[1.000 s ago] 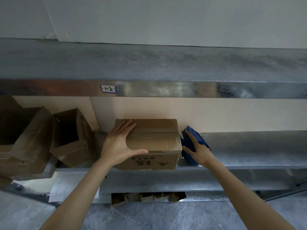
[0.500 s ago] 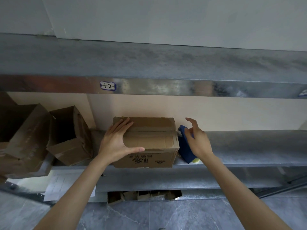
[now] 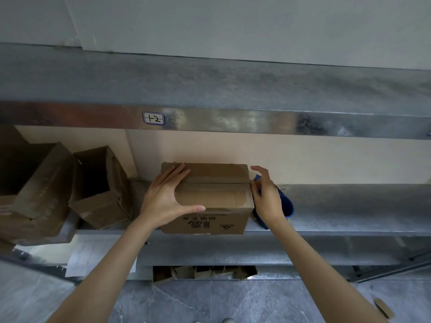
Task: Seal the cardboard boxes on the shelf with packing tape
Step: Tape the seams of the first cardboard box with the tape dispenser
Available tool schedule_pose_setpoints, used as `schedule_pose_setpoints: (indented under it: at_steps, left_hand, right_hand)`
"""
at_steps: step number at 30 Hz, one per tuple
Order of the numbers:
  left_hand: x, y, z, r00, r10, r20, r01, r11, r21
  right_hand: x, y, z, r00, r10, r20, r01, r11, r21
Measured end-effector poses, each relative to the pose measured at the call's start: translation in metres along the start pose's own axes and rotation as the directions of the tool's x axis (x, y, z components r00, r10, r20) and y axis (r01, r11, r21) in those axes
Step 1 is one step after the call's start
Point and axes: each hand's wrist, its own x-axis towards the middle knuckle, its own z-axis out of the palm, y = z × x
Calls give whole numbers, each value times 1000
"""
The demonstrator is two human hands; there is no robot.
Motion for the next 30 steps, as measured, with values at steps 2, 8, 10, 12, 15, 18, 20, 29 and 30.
schedule_pose_setpoints:
  at_steps: [2,8,10,12,15,18,20,29,30]
  left_hand:
    - [1,0,0,1000,2,5,-2,1000,0]
    - [1,0,1,1000,6,-8,-6,1000,-15]
    - [0,0,0,1000,10,-8,-11,1000,-13]
    - [1,-1,0,1000,12,-2,-12,1000,-8]
    - [3,-2,-1,1000,-4,20,4,999,-32]
    - [6,-2,-3,999,-13,44,15,999,-34]
    - [7,-2,-7,998,3,58,-4,1000,15]
    - [4,-24,0,972,227,54,-233,952,196]
    - [4,-26,0,964,260,62,-267,945,190]
  right_hand:
    - [0,2,4,1000,-1,-28,-1,999,-53]
    - [4,-4,4,999,39,-20,-43,976,-216]
    - [6,-4,1,1000,-14,-6,13,974,-226]
    - [14,1,-5,999,-31,37,38,980,-198]
    - [28,-9,-12,999,16,39,-17,1000,23]
    - [32,-38,-11,989,-101,104,87,988,131]
    - [30,-52,-2,943,-173,283,144,983,117]
    - [26,-45,10,752,-243,613,463,856,-229]
    - [26,-43,8,729,-261,632,493,842,-221]
